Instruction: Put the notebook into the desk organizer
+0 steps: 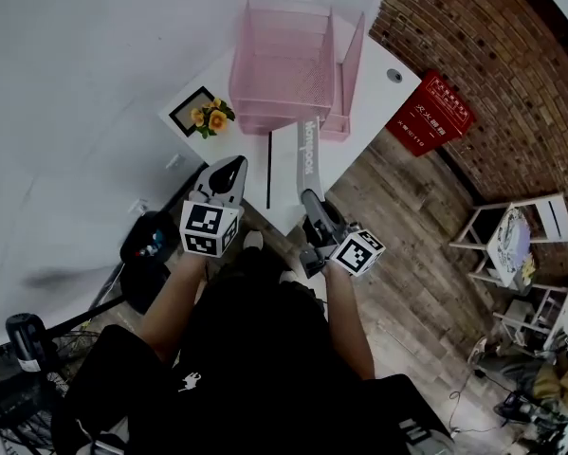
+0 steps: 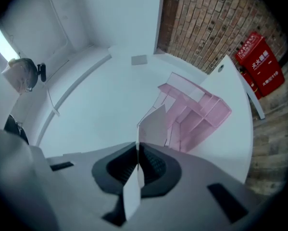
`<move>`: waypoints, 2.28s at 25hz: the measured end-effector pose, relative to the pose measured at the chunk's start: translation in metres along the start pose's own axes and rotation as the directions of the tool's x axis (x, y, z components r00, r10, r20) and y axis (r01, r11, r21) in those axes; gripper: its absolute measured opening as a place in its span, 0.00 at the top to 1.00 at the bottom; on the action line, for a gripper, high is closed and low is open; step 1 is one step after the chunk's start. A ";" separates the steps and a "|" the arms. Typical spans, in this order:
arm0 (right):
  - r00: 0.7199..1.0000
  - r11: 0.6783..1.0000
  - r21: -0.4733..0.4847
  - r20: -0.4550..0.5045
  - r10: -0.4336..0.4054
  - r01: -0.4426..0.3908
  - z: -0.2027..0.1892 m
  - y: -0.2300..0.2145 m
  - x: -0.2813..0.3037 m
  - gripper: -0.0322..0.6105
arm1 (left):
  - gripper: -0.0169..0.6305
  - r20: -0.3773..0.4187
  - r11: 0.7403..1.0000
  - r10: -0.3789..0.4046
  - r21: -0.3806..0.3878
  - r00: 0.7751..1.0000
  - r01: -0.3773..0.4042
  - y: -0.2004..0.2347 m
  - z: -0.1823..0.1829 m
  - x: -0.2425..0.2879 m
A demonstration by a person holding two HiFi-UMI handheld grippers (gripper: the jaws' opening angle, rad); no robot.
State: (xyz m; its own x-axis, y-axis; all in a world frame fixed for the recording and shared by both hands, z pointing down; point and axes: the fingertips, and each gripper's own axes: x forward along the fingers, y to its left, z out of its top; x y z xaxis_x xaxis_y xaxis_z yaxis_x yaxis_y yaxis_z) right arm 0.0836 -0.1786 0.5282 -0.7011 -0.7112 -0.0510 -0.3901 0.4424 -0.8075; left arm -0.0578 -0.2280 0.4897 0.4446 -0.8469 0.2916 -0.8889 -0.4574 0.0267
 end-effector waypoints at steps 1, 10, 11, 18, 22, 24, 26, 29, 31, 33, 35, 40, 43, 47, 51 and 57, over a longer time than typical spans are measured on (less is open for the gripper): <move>1.000 1.000 0.019 0.010 0.011 -0.011 0.002 0.001 0.002 0.93 | 0.97 0.000 1.000 -0.001 0.001 1.000 0.001 0.000 0.000 0.000; 0.987 0.978 0.152 0.096 0.128 -0.142 0.021 0.008 0.030 0.93 | 0.97 0.003 1.000 0.018 0.008 1.000 -0.018 0.012 0.003 -0.005; 0.985 0.976 0.158 0.100 0.138 -0.153 0.023 0.009 0.034 0.93 | 0.97 0.003 1.000 0.023 0.008 1.000 -0.023 0.014 0.003 -0.005; 0.973 0.934 0.289 0.156 0.170 -0.209 0.020 0.015 0.043 0.93 | 0.97 -0.003 1.000 0.024 0.015 1.000 -0.024 0.023 0.003 -0.006; 0.965 0.923 0.302 0.178 0.191 -0.239 0.019 0.011 0.042 0.93 | 0.97 -0.003 1.000 0.012 0.019 1.000 -0.012 0.023 0.004 -0.002; 0.957 0.909 0.325 0.208 0.200 -0.261 0.024 0.005 0.043 0.93 | 0.97 -0.001 1.000 0.007 0.023 1.000 -0.007 0.022 0.006 0.000; 0.946 0.888 0.356 0.246 0.210 -0.290 0.029 0.002 0.043 0.93 | 0.97 0.001 1.000 0.005 0.027 1.000 -0.005 0.022 0.006 -0.001; 0.928 0.867 0.369 0.291 0.235 -0.335 0.035 0.002 0.042 0.93 | 0.97 0.000 0.999 0.008 0.033 1.000 -0.008 0.024 0.005 -0.003; 0.916 0.856 0.371 0.313 0.249 -0.359 0.039 0.001 0.041 0.93 | 0.97 -0.002 0.999 0.012 0.034 1.000 -0.012 0.024 0.004 -0.003; 0.909 0.851 0.369 0.326 0.258 -0.374 0.042 -0.001 0.043 0.93 | 0.97 -0.003 0.999 0.016 0.034 1.000 -0.016 0.025 0.005 -0.004; 0.909 0.849 0.374 0.332 0.253 -0.373 0.042 -0.009 0.047 0.94 | 0.97 -0.003 0.999 0.020 0.035 1.000 -0.020 0.027 0.005 -0.004; 0.932 0.860 0.409 0.314 0.183 -0.307 0.031 -0.033 0.065 0.93 | 0.97 -0.009 0.999 0.017 0.036 1.000 -0.017 0.032 0.003 0.000; 0.941 0.863 0.430 0.311 0.135 -0.266 0.026 -0.049 0.071 0.93 | 0.97 -0.015 0.999 0.011 0.036 1.000 -0.011 0.035 0.002 0.003; 0.947 0.859 0.465 0.317 0.063 -0.213 0.023 -0.068 0.078 0.93 | 0.97 -0.018 0.999 -0.001 0.033 1.000 0.002 0.039 0.001 0.009; 0.956 0.882 0.453 0.294 -0.007 -0.133 0.022 -0.080 0.085 0.93 | 0.97 -0.024 0.999 -0.019 0.032 1.000 0.020 0.041 -0.001 0.015; 0.955 0.904 0.426 0.285 -0.088 -0.044 0.029 -0.093 0.101 0.93 | 0.97 -0.027 0.998 -0.047 0.035 0.999 0.048 0.048 0.000 0.025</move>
State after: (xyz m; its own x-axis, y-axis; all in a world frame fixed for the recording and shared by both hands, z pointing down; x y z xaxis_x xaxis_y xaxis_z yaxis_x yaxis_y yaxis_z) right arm 0.0666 -0.3082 0.5812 -0.4651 -0.8732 -0.1453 -0.0670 0.1984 -0.9778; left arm -0.0899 -0.2711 0.4978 0.4830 -0.8168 0.3156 -0.8620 -0.5069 0.0075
